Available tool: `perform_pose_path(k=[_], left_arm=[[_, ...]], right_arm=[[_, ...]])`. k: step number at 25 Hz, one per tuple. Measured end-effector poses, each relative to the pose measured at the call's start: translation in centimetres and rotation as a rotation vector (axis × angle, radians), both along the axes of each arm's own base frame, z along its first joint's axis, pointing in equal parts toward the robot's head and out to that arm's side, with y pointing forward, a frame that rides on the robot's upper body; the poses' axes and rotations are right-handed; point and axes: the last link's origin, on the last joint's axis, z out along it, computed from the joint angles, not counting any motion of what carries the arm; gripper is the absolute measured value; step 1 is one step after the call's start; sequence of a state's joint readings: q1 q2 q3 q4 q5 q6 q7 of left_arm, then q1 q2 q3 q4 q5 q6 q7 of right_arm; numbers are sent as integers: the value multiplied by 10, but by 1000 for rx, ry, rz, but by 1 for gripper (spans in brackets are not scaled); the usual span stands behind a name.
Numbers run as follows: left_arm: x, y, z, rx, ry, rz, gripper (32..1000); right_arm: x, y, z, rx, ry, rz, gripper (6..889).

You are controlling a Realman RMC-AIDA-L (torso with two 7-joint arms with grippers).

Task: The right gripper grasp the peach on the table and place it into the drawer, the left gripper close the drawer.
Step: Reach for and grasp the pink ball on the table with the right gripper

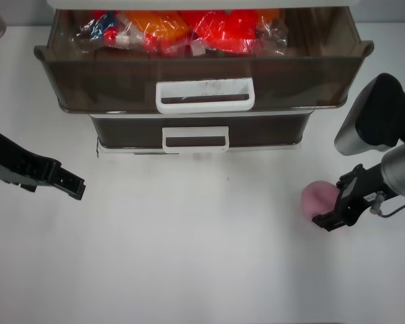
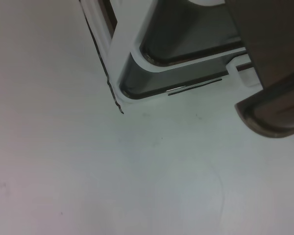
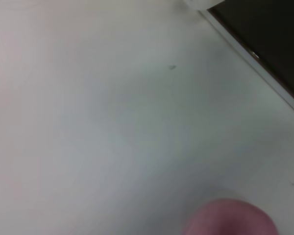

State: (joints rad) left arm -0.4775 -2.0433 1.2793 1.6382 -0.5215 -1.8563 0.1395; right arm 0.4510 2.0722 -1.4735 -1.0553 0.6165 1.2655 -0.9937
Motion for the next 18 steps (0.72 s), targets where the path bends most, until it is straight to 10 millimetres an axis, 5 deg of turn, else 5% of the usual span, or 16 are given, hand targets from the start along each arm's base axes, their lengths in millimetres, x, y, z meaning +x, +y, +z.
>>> perform_pose_path(k=[7, 10, 18], left_arm=[[0, 0, 0, 1, -1, -1, 859], [0, 0, 0, 0, -2, 0, 859], [0, 0, 0, -1, -1, -3, 859]], right_arm=[[1, 1, 2, 11, -1, -13, 698], [1, 1, 2, 9, -3, -12, 471], [1, 0, 1, 1, -8, -6, 230]])
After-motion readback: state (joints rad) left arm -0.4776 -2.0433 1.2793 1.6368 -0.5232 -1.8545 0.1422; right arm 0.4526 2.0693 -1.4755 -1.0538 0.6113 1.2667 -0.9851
